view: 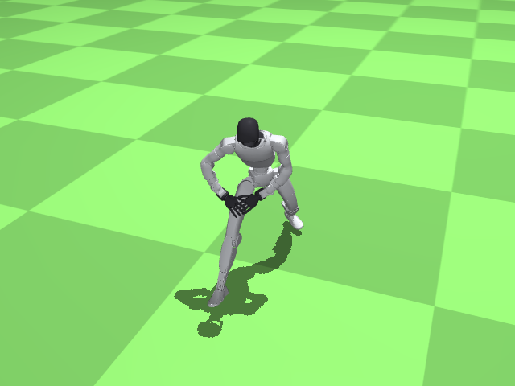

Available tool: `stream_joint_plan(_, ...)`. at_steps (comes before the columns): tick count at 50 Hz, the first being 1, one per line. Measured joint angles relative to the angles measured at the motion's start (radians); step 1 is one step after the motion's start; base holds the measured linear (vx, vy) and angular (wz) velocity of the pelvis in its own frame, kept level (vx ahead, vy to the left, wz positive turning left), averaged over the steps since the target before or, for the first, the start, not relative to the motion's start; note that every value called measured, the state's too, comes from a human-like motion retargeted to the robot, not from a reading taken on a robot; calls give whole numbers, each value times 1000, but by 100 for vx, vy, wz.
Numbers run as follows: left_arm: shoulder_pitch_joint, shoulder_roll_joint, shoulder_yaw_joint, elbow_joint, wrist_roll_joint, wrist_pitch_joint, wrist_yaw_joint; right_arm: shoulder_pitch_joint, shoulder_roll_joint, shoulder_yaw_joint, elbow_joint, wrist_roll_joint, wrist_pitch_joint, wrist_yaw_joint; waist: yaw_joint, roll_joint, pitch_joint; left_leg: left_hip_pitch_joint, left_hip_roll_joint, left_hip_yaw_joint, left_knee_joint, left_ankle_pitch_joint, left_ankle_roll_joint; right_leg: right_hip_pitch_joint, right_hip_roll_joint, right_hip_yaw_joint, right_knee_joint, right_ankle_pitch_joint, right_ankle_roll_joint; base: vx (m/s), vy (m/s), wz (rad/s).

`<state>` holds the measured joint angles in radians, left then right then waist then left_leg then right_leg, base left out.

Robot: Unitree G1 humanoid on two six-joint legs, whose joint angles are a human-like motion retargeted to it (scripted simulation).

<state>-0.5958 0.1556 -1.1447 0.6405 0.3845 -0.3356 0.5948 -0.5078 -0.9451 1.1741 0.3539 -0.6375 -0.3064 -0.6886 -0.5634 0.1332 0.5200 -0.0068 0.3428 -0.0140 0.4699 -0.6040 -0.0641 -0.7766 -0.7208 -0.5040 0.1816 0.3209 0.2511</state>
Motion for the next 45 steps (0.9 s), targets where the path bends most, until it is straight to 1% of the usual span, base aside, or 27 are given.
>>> stream_joint_plan(2,-12,30,7,-60,-11,-14,2,3,-32,-15,-50,12,-5,-18,22,19,0,-26,27,15,61,-26,17,-65,6,27,93,-42,-8,8,4,-56)
stream_joint_plan(5,-36,75,30,-158,-11,-35,5,10,-72,-55,-105,5,-4,-78,18,61,0,-35,81,38,77,-41,27,-182,-13,57,305,-147,-19,21,-7,-29)
stream_joint_plan(7,-27,98,69,-206,-16,-41,-16,26,-75,-105,-106,-11,6,-108,-9,96,0,-4,123,46,32,4,13,-227,-33,63,454,-230,-34,40,-27,2)
stream_joint_plan(8,-9,110,97,-227,-24,-39,-34,42,-69,-138,-95,-19,13,-113,-24,112,0,23,143,46,1,46,3,-235,-41,65,525,-275,-44,51,-42,11)
stream_joint_plan(10,58,138,172,-265,-55,-23,-87,95,-32,-229,-44,-27,27,-83,-47,130,-4,102,179,40,-70,182,-21,-206,-49,58,646,-367,-70,59,-56,8)
stream_joint_plan(12,154,180,264,-273,-96,10,-141,172,54,-348,44,9,38,18,-38,122,-34,177,197,26,-126,391,-47,-129,-31,30,701,-436,-95,62,-69,-9)
stream_joint_plan(13,211,209,308,-272,-123,30,-172,228,115,-418,93,51,45,90,-18,110,-71,199,195,14,-150,507,-60,-87,-14,12,703,-457,-105,61,-72,-24)
stream_joint_plan(15,315,280,394,-257,-190,79,-226,354,251,-570,168,219,71,231,42,78,-159,207,157,-29,-189,692,-81,1,35,-26,644,-469,-121,57,-69,-40)
stream_joint_plan(16,358,323,435,-249,-231,109,-250,422,315,-652,169,354,95,285,80,54,-199,200,113,-70,-209,711,-89,55,72,-44,568,-450,-120,52,-61,-59)
stream_joint_plan(17,399,362,476,-240,-271,137,-269,489,374,-733,162,485,119,328,116,31,-234,193,64,-114,-229,711,-95,115,112,-60,480,-423,-116,48,-53,-72)
stream_joint_plan(18,436,392,521,-227,-308,161,-282,551,421,-808,136,610,140,351,147,7,-258,186,5,-166,-251,672,-97,184,158,-73,368,-378,-106,46,-47,-79)
stream_joint_plan(20,504,443,608,-206,-379,199,-300,667,484,-946,49,788,177,387,202,-43,-288,170,-116,-240,-294,585,-87,333,249,-76,119,-249,-86,43,-39,-89)
stream_joint_plan(22,564,484,691,-197,-441,210,-321,757,493,-1057,-51,825,205,446,252,-90,-309,137,-217,-216,-329,558,-79,453,315,-48,-78,-129,-33,40,-33,-108)
stream_joint_plan(23,592,507,732,-198,-463,211,-337,794,484,-1110,-97,807,219,486,282,-107,-325,109,-254,-175,-344,561,-78,490,345,-32,-139,-100,0,35,-33,-147)
stream_joint_plan(24,619,537,776,-206,-483,214,-358,825,465,-1160,-135,777,231,526,323,-120,-348,71,-278,-128,-360,562,-75,509,381,-19,-175,-92,11,31,-36,-184)
stream_joint_plan(25,645,569,821,-217,-503,216,-380,853,441,-1208,-170,739,242,568,370,-131,-373,29,-296,-78,-376,563,-71,520,421,-8,-199,-96,11,30,-31,-220)
stream_joint_plan(27,684,654,920,-256,-540,223,-425,895,360,-1302,-210,675,259,619,472,-166,-417,-43,-355,-41,-420,519,-29,550,450,12,-196,-140,11,33,-17,-242)
stream_joint_plan(28,696,705,973,-276,-552,224,-442,909,310,-1346,-219,656,264,629,524,-186,-429,-74,-383,-51,-443,486,-8,569,460,28,-189,-173,11,33,-11,-250)
stream_joint_plan(31,701,878,1145,-322,-547,217,-469,908,136,-1466,-190,647,266,609,655,-237,-424,-165,-416,-105,-441,432,32,608,516,115,-184,-317,11,27,-12,-229)
stream_joint_plan(33,686,980,1259,-329,-523,213,-468,872,14,-1523,-124,654,258,576,706,-274,-412,-218,-429,-82,-352,399,75,618,535,174,-184,-410,11,22,-2,-167)
stream_joint_plan(35,682,1046,1363,-327,-516,218,-454,818,-89,-1546,-38,649,254,567,731,-312,-409,-251,-448,-5,-230,359,139,625,516,228,-177,-458,11,23,10,-141)
stream_joint_plan(36,689,1063,1404,-330,-523,222,-446,790,-125,-1539,-1,638,259,585,740,-323,-421,-256,-438,36,-192,353,152,623,520,258,-175,-452,-4,23,7,-147)
stream_joint_plan(37,700,1080,1442,-334,-531,224,-439,765,-157,-1529,30,627,264,607,748,-333,-436,-256,-426,74,-165,353,158,622,528,286,-174,-441,-15,22,2,-155)
stream_joint_plan(38,717,1093,1473,-343,-538,225,-433,745,-185,-1511,50,615,270,639,753,-339,-459,-246,-411,104,-160,363,149,621,539,309,-175,-420,-21,23,1,-145)
stream_joint_plan(41,783,1156,1539,-386,-550,215,-417,729,-273,-1461,48,611,272,729,738,-346,-532,-191,-380,148,-201,384,101,639,567,319,-181,-378,2,22,2,-101)
stream_joint_plan(43,814,1216,1572,-418,-563,204,-414,739,-346,-1445,12,632,263,767,709,-346,-574,-167,-360,158,-221,370,72,647,590,303,-181,-385,11,14,-6,-36)
stream_joint_plan(45,825,1276,1603,-447,-584,195,-427,751,-419,-1449,-30,663,252,790,674,-348,-603,-158,-357,163,-233,342,68,645,596,295,-173,-415,11,8,-2,-8)
